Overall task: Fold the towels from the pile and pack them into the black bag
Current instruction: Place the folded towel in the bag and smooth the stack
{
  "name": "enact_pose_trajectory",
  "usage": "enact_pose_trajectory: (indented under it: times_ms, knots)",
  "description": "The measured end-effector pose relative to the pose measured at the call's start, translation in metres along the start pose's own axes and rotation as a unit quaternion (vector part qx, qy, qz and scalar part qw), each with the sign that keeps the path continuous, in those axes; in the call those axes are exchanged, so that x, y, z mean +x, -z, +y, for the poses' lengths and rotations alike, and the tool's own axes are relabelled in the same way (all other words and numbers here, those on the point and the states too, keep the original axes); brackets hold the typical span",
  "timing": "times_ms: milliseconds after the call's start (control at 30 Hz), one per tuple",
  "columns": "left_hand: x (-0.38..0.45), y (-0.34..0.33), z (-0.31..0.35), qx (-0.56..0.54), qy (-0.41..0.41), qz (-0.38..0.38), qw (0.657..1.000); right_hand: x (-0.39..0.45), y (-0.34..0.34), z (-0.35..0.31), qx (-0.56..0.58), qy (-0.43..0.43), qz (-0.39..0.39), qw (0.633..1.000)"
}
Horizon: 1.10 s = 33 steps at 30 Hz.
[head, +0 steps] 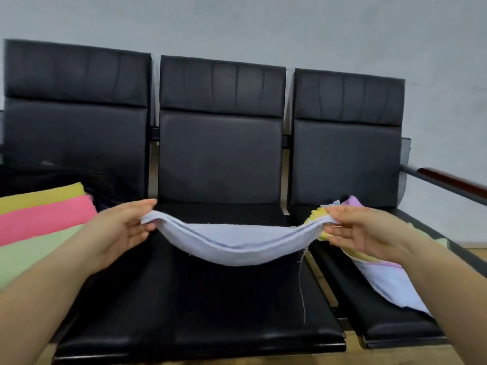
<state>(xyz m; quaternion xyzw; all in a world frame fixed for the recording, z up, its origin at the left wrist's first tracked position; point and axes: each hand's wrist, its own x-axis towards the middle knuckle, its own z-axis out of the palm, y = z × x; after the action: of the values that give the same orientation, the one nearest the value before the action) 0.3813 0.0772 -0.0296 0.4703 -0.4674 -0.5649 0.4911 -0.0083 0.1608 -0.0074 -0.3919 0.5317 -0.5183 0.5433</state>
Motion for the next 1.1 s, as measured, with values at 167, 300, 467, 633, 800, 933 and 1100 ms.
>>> enact_pose_trajectory:
  times_ms: [167,300,467,633,800,933,1100]
  knots:
    - [-0.015,-0.009,0.081,-0.159,-0.143,-0.026,0.976,-0.015,-0.014,-0.071,0.119,0.159,-0.017,0.980]
    - [-0.009,-0.009,0.104,-0.204,-0.180,-0.018,0.962,-0.006,-0.016,-0.088,0.166,0.192,0.003,0.967]
    - [0.028,-0.012,0.038,-0.175,-0.088,0.043,0.980,0.035,-0.015,-0.031,0.137,0.089,0.023,0.986]
    - [0.066,-0.003,-0.041,-0.151,0.022,0.058,0.987,0.077,-0.013,0.034,0.108,0.018,0.079,0.991]
    - [0.097,-0.006,-0.048,-0.144,0.044,0.044,0.988,0.113,-0.007,0.044,0.119,0.019,0.130,0.984]
    - [0.115,-0.010,-0.048,-0.139,0.036,0.038,0.989,0.132,-0.007,0.046,0.141,0.037,0.134,0.980]
    - [0.125,-0.016,-0.050,-0.140,0.022,0.038,0.989,0.141,-0.007,0.050,0.166,0.047,0.148,0.974]
